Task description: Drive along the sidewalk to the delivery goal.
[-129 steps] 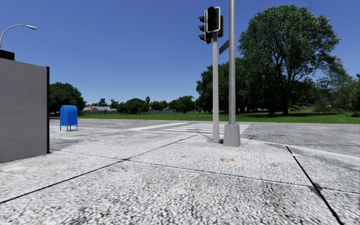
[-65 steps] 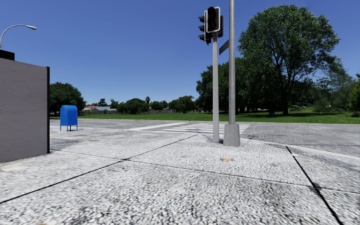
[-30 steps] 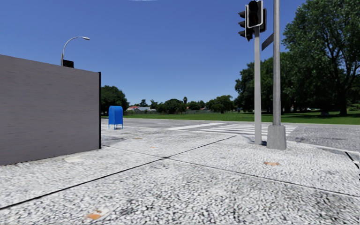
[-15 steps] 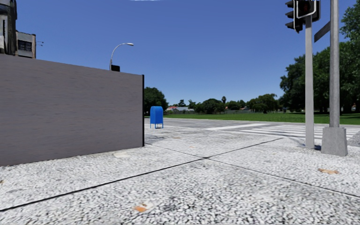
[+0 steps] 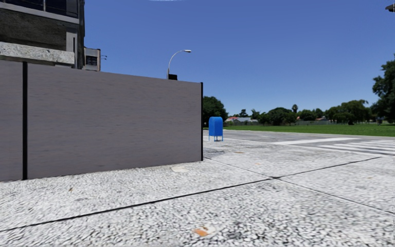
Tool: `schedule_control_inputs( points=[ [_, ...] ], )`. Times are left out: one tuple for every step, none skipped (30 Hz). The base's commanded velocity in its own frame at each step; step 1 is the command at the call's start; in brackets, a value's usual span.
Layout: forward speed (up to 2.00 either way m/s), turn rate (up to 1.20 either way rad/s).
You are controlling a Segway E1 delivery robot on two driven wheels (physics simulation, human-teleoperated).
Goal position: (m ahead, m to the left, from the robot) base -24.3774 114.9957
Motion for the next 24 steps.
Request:
schedule_control_inputs(
  points=[
    [0.25,0.58],
    [0.25,0.58],
    [0.27,0.58],
    [0.29,0.58],
    [0.32,0.58],
    [0.32,0.58],
    [0.36,0.58],
    [0.39,0.58],
    [0.42,0.58],
    [0.42,0.58],
    [0.42,0.58],
    [0.43,0.58],
    [0.43,0.58],
    [0.43,0.58],
    [0.44,0.58],
    [0.48,0.58],
    [0.49,0.58],
    [0.49,0.58],
    [0.50,0.58],
    [0.50,0.58],
    [0.50,0.58],
    [0.51,0.58],
    [0.51,0.58],
    [0.51,0.58]
  ],
)
